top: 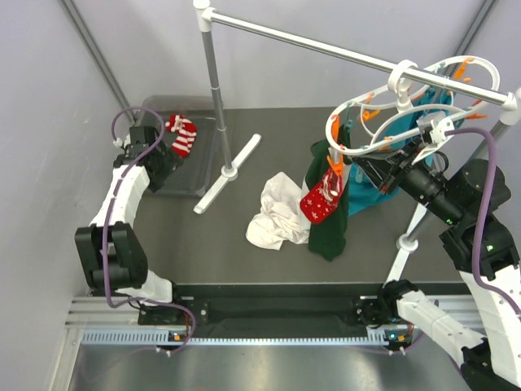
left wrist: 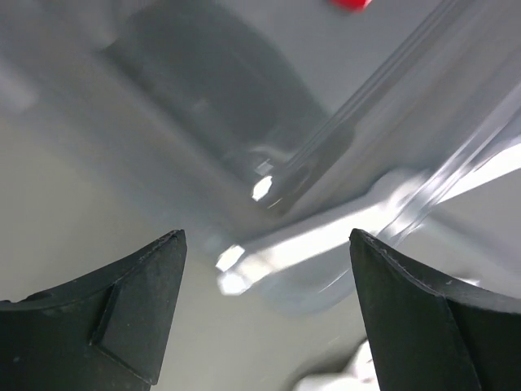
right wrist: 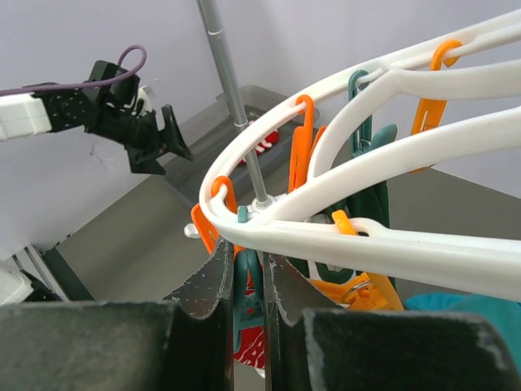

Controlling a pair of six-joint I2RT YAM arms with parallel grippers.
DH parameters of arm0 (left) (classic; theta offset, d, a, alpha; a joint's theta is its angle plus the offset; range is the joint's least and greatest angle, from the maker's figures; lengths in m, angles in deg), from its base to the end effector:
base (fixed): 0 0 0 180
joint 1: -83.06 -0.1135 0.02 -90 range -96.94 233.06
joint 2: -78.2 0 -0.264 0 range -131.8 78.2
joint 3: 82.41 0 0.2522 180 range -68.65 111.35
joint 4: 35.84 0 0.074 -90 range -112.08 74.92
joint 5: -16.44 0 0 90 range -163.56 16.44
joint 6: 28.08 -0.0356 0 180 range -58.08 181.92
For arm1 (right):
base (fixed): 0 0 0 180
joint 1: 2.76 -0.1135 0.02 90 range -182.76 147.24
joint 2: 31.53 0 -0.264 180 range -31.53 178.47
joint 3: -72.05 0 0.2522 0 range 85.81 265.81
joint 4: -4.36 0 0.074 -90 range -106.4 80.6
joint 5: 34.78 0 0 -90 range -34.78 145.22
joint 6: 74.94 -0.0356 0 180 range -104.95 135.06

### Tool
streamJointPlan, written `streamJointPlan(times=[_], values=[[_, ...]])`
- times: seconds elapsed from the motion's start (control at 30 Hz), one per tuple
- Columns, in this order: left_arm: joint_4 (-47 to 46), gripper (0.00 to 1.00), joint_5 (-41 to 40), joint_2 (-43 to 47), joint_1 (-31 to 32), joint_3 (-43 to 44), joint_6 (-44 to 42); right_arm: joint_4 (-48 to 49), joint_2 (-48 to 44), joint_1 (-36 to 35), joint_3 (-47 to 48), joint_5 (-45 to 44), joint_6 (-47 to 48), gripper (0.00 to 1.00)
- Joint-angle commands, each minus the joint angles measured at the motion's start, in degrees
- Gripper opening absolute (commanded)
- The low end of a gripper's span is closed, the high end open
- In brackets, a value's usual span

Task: Clip the socks to the hanger
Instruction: Adjust the sock in the bin.

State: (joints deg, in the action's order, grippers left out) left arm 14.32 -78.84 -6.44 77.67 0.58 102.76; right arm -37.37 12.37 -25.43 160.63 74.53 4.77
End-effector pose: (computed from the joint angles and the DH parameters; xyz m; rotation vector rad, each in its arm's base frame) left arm 0.3134 0.0329 0.2831 -1.0082 2.2613 -0.1522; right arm 0.1030 0.0558 0.4794 -0.4405 1.5020 0.7115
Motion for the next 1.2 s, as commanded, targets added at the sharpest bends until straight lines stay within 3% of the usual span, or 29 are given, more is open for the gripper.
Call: streamJointPlan(times=[0.0,0.17,0.23,0.4,0.53,0.67,0.77,1.0,1.13,1.17], values=[[-5.7,0.86,0.4,-2.5,-0.4,5.1,6.4,-2.6,0.1,-0.7,-2.1,2.6,-1.2,0.00],[-26.4,0.84,-2.2,-8.5,-0.4,5.7,4.4,-2.6,0.5,-0.8,-2.6,3.6,-0.3,0.00],[-30.6,0.80,-2.6,-11.7,-0.4,8.3,1.8,-2.5,0.8,-0.8,-2.8,4.2,0.0,0.00],[-51.2,0.75,-3.7,-25.9,-0.4,12.3,-5.9,-0.5,0.8,-0.7,-4.1,5.4,-0.6,0.00],[-53.5,0.75,-4.2,-36.1,-0.2,21.2,-7.3,0.3,1.3,-0.8,-4.3,6.6,-0.6,0.00],[-47.8,0.76,-7.4,-44.5,0.6,32.7,-9.1,-0.8,2.2,-0.8,-3.6,6.4,-0.4,0.00],[-43.4,0.74,-8.6,-48.4,0.7,36.0,-9.3,0.1,1.9,-0.9,-4.2,7.0,-1.5,0.00],[-42.6,0.66,-7.8,-50.2,2.2,33.7,-12.7,0.5,1.3,-0.9,-5.1,7.6,-2.7,0.00],[-42.4,0.59,-7.4,-50.0,3.1,31.8,-13.9,0.8,1.4,-0.9,-5.5,7.8,-3.3,0.00],[-42.4,0.53,-7.7,-49.9,3.1,31.2,-14.3,1.1,1.2,-0.9,-5.6,7.8,-3.3,0.00]])
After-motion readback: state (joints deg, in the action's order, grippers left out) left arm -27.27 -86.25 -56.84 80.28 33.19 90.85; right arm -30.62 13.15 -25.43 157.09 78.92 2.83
